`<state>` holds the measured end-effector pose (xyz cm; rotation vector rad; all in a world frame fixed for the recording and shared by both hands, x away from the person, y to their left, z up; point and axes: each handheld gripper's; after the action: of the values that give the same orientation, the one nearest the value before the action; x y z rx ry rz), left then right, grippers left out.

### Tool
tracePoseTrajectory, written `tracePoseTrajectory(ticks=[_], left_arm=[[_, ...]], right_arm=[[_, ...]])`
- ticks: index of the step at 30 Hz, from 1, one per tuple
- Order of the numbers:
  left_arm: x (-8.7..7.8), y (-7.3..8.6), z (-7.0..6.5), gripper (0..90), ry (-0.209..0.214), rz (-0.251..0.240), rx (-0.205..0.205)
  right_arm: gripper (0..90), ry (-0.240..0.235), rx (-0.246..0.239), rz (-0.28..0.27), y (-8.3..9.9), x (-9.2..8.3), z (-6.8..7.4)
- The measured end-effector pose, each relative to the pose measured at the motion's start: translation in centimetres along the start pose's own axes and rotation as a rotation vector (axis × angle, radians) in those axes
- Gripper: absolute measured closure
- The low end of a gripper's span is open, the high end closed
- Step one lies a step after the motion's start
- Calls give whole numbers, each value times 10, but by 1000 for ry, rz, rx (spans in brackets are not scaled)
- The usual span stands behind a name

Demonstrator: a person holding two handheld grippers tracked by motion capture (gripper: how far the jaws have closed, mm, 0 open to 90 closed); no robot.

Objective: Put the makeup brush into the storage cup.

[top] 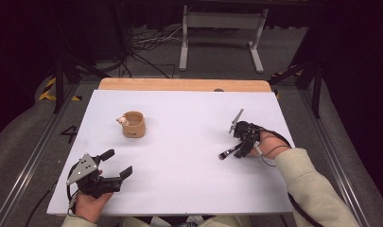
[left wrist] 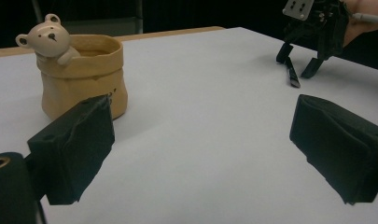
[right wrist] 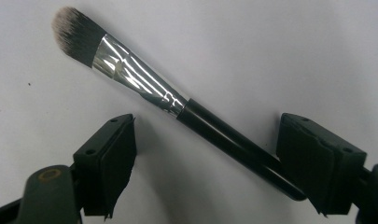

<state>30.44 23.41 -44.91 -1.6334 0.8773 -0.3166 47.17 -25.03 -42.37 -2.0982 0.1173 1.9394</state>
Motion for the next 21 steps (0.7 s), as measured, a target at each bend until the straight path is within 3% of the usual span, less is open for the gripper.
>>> tracePoseTrajectory(ticks=[7, 12, 17, 21], left_arm=[[0, 0, 0, 71, 0, 1, 0], [0, 0, 0, 71, -1, 2, 0], [0, 0, 0, 71, -1, 1, 1], [0, 0, 0, 72, -1, 2, 0]], right_arm=[[236, -9, -4, 6, -1, 0, -1], [330, -15, -23, 14, -2, -3, 0], [484, -23, -38, 36, -4, -6, 1], [542, -25, -53, 46, -5, -6, 3]])
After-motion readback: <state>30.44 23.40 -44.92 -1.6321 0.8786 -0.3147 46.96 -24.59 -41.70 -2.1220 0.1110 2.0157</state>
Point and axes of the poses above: each handheld gripper's, and its own axes: x roughly forward along the jaws, y roughly out of its underside, z roughly to its left, and after that the axes turned 9 degrees about -x, right-handed
